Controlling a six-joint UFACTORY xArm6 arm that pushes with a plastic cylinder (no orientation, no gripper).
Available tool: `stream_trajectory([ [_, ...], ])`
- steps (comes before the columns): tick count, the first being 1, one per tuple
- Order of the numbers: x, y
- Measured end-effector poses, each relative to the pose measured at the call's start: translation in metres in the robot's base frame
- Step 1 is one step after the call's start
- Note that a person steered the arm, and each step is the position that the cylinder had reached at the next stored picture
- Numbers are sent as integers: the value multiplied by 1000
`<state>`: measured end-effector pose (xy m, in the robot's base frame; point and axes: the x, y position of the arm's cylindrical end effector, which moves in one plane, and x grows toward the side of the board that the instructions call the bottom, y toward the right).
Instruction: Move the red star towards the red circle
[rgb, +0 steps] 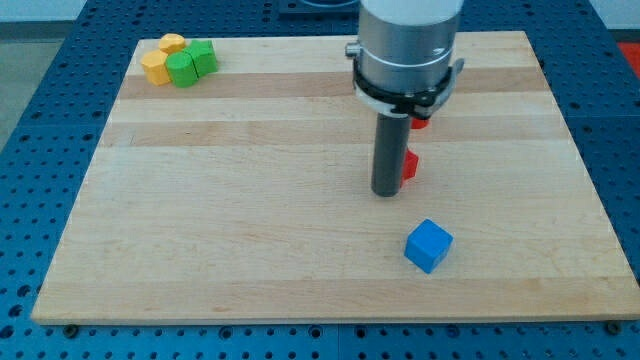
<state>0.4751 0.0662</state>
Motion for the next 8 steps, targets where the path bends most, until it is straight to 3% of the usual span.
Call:
stream_trajectory([
  [3,-16,24],
  [8,-18,-11],
])
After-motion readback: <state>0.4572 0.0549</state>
